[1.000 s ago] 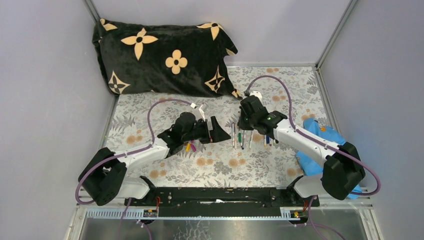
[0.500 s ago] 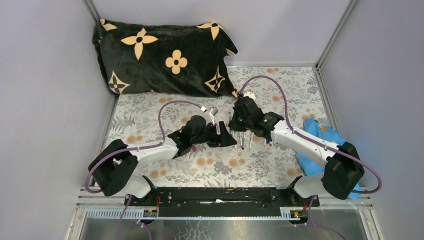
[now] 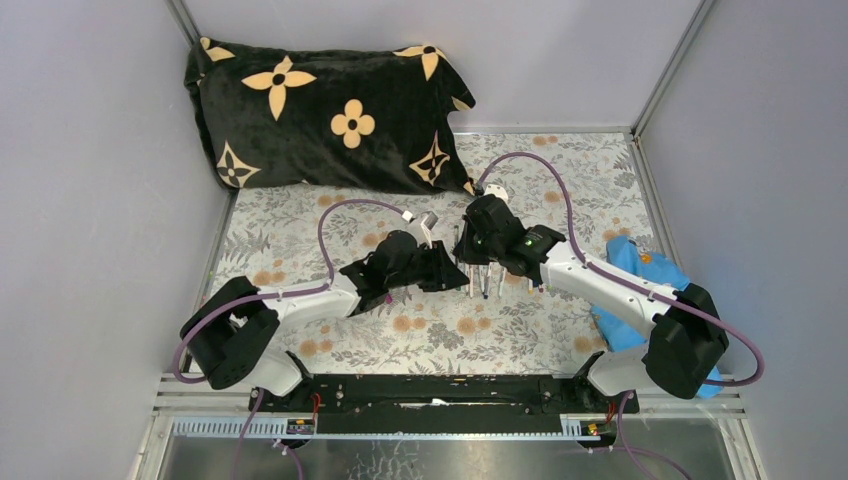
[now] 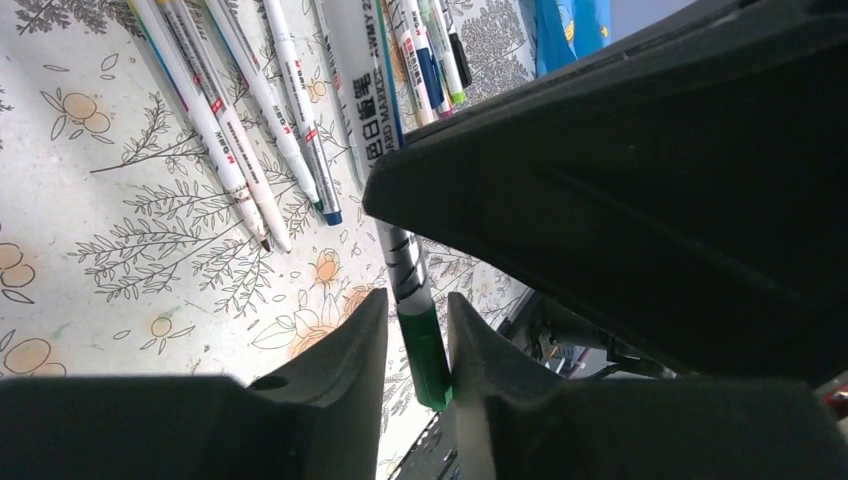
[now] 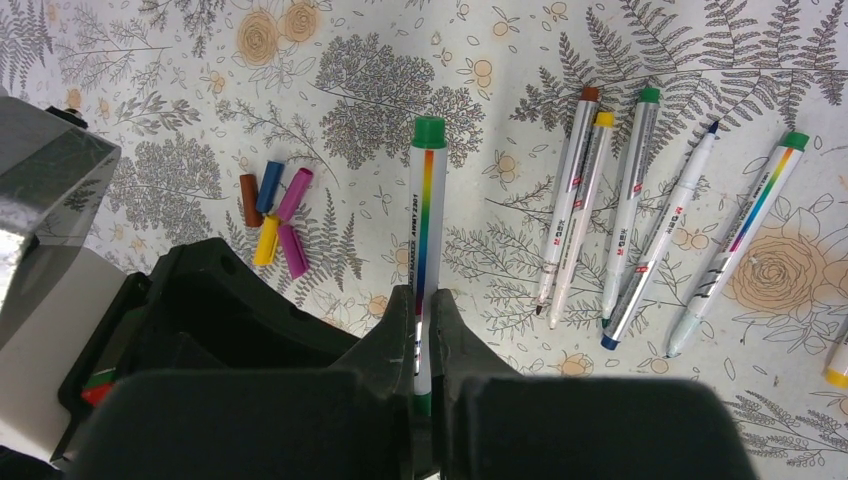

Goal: Open the pen caps

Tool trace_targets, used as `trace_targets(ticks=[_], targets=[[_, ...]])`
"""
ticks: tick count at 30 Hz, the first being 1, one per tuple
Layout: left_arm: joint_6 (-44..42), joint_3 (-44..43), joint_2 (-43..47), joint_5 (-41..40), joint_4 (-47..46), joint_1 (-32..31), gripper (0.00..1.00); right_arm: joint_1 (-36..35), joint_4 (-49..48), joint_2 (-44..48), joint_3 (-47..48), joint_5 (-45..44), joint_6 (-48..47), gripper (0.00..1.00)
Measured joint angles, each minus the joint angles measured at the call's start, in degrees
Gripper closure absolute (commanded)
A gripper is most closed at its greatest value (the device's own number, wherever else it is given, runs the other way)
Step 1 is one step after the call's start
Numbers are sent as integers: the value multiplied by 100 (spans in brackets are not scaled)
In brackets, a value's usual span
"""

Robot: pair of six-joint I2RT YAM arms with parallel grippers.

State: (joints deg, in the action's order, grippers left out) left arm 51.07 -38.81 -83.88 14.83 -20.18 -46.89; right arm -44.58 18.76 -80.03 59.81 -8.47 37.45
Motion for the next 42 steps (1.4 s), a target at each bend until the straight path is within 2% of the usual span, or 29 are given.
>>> trace_targets(ticks=[5,10,13,15,23,25,26,27,28,34,42], targets=[[57,2,-20,-98,46,-2,100,0,-33,-11,0,-24,31,100],[76,0,-35,-125,33,-7,100,-2,-98,-24,-15,-81,50,98],[83,7,-35,-131,33,-4,100,-4,-151,-24,-55,-87,55,82],[83,7,-35,-129,44,-7,100,-7,-197,-22,-85,-85,66,78],[81,7,-33,94,20,-48,100,-11,-313,-17,-214,-85,57,73],[81,7,-33,129,20,-63,100,-11,-317,-20,-225,-85,57,76],[81,4,-33,144,22,-66,100,-11,-315,-22,-227,-87,57,82],[81,4,-33,146,22,-70,100,-11,-315,-22,-227,-90,57,94],[83,4,-33,146,24,-70,100,-11,-310,-24,-227,-94,63,100],[142,9,-7,33,44,-92,100,-11,-330,-37,-227,-146,109,100],[584,420,332,-802,-155,-444,100,-125,-313,-142,-114,-153,-9,100]])
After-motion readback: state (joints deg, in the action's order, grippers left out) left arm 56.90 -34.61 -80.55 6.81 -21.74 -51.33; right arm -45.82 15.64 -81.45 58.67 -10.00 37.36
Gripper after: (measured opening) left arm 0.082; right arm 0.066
